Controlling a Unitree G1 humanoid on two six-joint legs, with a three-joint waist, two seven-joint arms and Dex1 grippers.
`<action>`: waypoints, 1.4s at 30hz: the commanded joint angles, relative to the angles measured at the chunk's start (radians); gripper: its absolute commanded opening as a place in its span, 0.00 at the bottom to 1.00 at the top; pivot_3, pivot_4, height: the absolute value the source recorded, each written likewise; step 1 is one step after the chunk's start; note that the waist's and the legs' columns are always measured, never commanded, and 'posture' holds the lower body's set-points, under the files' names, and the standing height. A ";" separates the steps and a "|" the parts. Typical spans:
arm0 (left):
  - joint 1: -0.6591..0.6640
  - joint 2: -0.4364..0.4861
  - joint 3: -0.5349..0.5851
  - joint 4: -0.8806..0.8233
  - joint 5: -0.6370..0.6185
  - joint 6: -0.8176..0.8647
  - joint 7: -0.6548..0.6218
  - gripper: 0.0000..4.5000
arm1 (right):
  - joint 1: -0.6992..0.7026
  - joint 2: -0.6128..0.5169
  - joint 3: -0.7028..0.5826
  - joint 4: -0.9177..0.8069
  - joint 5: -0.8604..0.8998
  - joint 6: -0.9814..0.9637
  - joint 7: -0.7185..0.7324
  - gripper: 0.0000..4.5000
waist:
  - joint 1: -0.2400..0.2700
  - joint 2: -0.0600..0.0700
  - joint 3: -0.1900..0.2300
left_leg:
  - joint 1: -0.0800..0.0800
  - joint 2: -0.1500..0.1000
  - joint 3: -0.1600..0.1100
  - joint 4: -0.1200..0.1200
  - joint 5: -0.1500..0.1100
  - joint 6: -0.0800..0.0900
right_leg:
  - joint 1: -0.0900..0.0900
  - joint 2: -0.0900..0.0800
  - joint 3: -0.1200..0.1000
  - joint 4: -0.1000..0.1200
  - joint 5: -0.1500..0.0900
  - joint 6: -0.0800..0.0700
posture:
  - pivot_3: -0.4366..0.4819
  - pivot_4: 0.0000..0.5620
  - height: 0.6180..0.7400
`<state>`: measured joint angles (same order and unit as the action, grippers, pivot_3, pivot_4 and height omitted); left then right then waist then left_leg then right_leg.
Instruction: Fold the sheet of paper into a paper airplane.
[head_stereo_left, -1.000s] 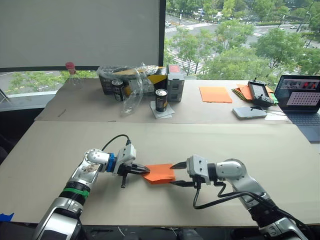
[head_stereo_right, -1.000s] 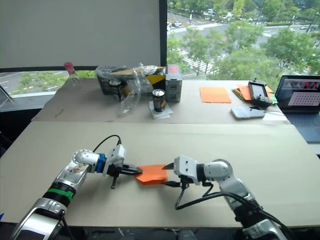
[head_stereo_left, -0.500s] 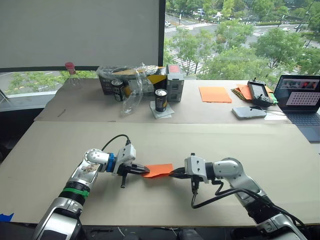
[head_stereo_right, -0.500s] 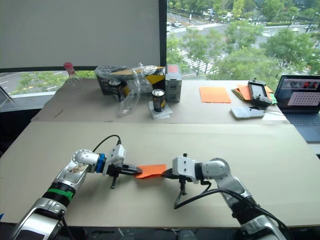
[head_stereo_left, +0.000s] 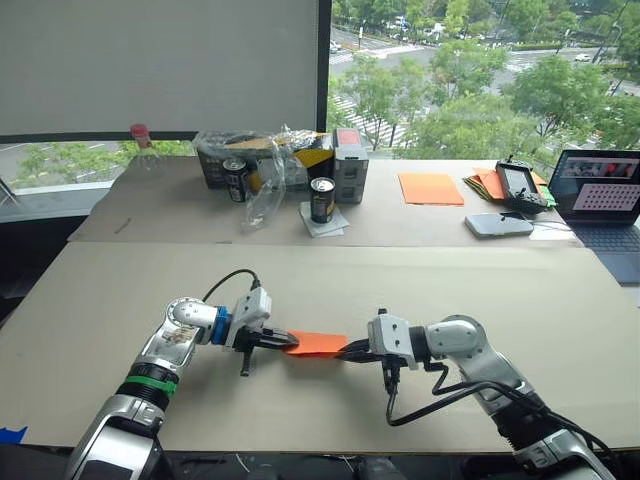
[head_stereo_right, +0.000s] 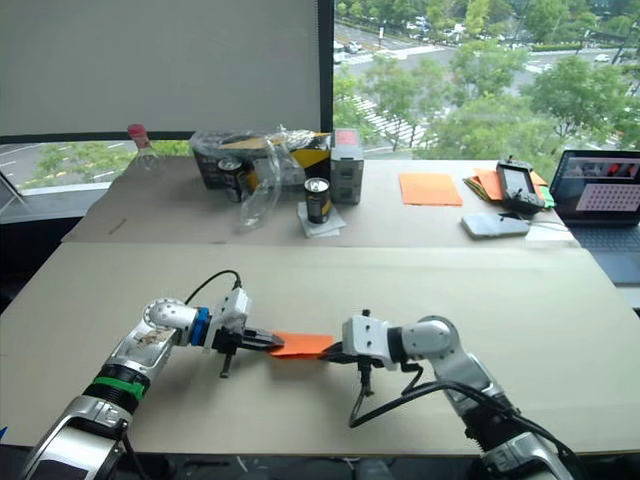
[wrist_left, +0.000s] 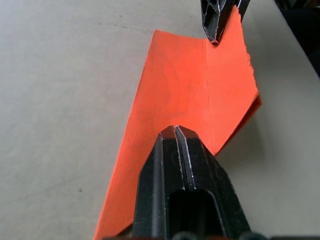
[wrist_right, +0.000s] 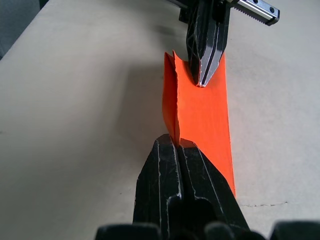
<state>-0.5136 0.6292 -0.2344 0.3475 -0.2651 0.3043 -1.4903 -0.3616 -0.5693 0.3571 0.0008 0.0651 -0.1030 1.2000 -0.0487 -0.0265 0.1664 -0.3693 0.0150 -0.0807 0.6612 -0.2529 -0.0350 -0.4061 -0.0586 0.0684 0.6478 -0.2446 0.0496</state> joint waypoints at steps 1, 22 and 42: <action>-0.016 0.025 0.035 -0.137 -0.102 0.183 -0.030 0.00 | 0.015 -0.014 0.008 -0.056 0.011 -0.027 0.018 0.01 | 0.002 0.000 0.002 | 0.000 0.000 0.000 0.000 0.000 0.000 | 0.000 0.000 0.000 0.000 0.000 0.000 | 0.48 0.27 0.92; -0.008 -0.058 -0.076 0.146 0.150 -0.238 0.055 0.00 | 0.010 -0.007 0.013 -0.034 -0.016 -0.034 -0.019 0.01 | 0.006 0.000 0.002 | 0.002 0.000 0.000 0.000 0.000 0.000 | 0.002 0.000 0.000 -0.001 0.001 -0.002 | 0.48 0.27 0.92; -0.004 -0.081 -0.073 0.147 0.132 -0.223 0.047 0.00 | 0.035 -0.037 -0.017 -0.176 0.077 0.162 -0.030 0.43 | 0.007 0.000 0.002 | 0.002 0.000 0.000 0.000 0.000 0.000 | 0.002 0.000 0.000 -0.001 0.000 -0.001 | 0.48 0.27 0.92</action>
<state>-0.5464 0.5504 -0.2643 0.4557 -0.1851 0.0667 -1.4436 -0.3097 -0.6111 0.3605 -0.1491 0.1228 0.0539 1.1756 -0.0419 -0.0265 0.1683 -0.3673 0.0146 -0.0805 0.6611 -0.2532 -0.0346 -0.4037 -0.0590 0.0684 0.6472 -0.2445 0.0490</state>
